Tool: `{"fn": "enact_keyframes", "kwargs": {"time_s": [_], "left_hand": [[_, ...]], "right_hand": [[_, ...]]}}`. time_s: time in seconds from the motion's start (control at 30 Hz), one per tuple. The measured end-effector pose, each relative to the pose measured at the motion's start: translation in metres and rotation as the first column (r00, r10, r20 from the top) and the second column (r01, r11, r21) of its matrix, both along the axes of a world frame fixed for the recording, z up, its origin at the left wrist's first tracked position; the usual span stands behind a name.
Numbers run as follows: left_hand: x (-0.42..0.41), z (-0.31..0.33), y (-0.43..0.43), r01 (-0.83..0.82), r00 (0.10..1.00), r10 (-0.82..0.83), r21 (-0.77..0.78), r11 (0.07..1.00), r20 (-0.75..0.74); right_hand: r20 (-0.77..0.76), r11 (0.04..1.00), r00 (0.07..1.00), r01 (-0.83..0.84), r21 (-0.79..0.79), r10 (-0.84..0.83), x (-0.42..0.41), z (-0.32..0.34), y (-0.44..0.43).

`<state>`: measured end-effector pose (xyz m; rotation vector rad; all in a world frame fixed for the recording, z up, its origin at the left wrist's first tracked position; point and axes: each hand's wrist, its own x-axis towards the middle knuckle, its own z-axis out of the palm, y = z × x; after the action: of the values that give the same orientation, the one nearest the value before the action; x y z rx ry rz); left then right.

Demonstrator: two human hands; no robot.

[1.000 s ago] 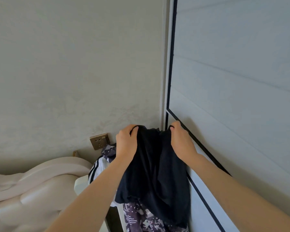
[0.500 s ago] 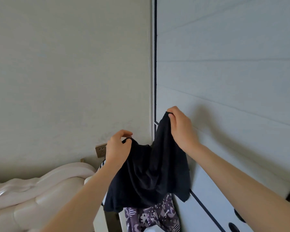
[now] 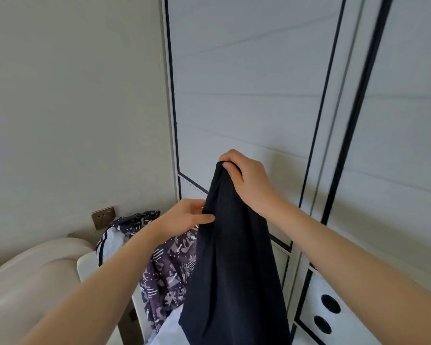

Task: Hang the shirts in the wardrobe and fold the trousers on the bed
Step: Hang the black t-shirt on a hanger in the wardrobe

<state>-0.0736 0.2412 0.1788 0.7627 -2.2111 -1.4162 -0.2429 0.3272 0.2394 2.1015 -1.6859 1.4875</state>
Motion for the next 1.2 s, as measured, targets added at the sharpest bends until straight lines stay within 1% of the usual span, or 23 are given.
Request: {"fn": "enact_keyframes", "kwargs": {"time_s": [0.07,0.1,0.2,0.27,0.33,0.47,0.57,0.7,0.77,0.83,0.93,1.0,1.03,1.1,1.17,1.2], "left_hand": [[-0.010,0.002,0.012,-0.011,1.000,0.011,-0.034,0.999,0.021],[-0.015,0.003,0.019,-0.011,1.000,0.011,-0.028,1.000,0.022],[-0.029,0.010,0.043,0.005,0.999,-0.004,-0.031,0.999,0.038],[-0.036,0.013,0.059,0.006,0.998,-0.002,-0.070,0.998,0.060],[-0.044,0.014,0.078,0.009,0.998,-0.002,-0.099,0.995,0.064],[-0.063,0.020,0.127,-0.030,1.000,0.029,-0.135,0.990,-0.009],[-0.077,0.024,0.169,-0.039,0.998,0.030,-0.180,0.983,-0.051],[-0.094,0.021,0.217,-0.128,0.992,0.120,-0.246,0.961,-0.046],[-0.102,0.016,0.238,-0.128,0.992,0.129,-0.277,0.952,-0.016],[-0.109,0.009,0.252,-0.126,0.991,0.134,-0.301,0.945,0.006],[-0.125,0.007,0.275,-0.119,0.993,0.113,-0.262,0.958,-0.039],[-0.141,0.010,0.291,-0.094,0.995,0.085,-0.271,0.958,-0.046],[-0.148,0.012,0.300,-0.086,0.996,0.077,-0.272,0.958,-0.044],[-0.165,0.013,0.312,-0.039,0.998,0.027,-0.252,0.967,-0.054],[-0.181,0.013,0.322,0.049,0.997,-0.060,-0.233,0.971,-0.042],[-0.189,0.012,0.327,0.101,0.994,-0.109,-0.229,0.968,-0.023]], "right_hand": [[-0.042,0.996,0.995,0.093,0.011,-0.092,-0.012,0.000,0.017],[-0.088,0.986,0.983,0.165,0.018,-0.163,-0.019,-0.001,0.028],[-0.250,0.934,0.906,0.357,0.021,-0.340,-0.038,-0.004,0.068],[-0.329,0.908,0.857,0.420,-0.002,-0.397,-0.051,-0.007,0.095],[-0.355,0.897,0.839,0.441,0.003,-0.412,-0.062,-0.011,0.119],[-0.372,0.894,0.844,0.442,0.074,-0.387,-0.080,-0.018,0.172],[-0.362,0.900,0.858,0.425,0.097,-0.366,-0.089,-0.023,0.215],[-0.301,0.899,0.876,0.424,0.109,-0.377,-0.101,-0.028,0.270],[-0.251,0.903,0.890,0.417,0.106,-0.382,-0.107,-0.029,0.294],[-0.236,0.904,0.893,0.415,0.099,-0.384,-0.111,-0.026,0.316],[-0.294,0.894,0.872,0.436,0.104,-0.391,-0.116,-0.020,0.344],[-0.323,0.875,0.848,0.473,0.105,-0.419,-0.122,-0.016,0.362],[-0.315,0.868,0.844,0.486,0.101,-0.435,-0.126,-0.015,0.369],[-0.241,0.863,0.853,0.496,0.099,-0.462,-0.135,-0.012,0.383],[-0.165,0.856,0.858,0.506,0.105,-0.487,-0.141,-0.009,0.395],[-0.156,0.850,0.851,0.518,0.098,-0.501,-0.144,-0.009,0.400]]}}
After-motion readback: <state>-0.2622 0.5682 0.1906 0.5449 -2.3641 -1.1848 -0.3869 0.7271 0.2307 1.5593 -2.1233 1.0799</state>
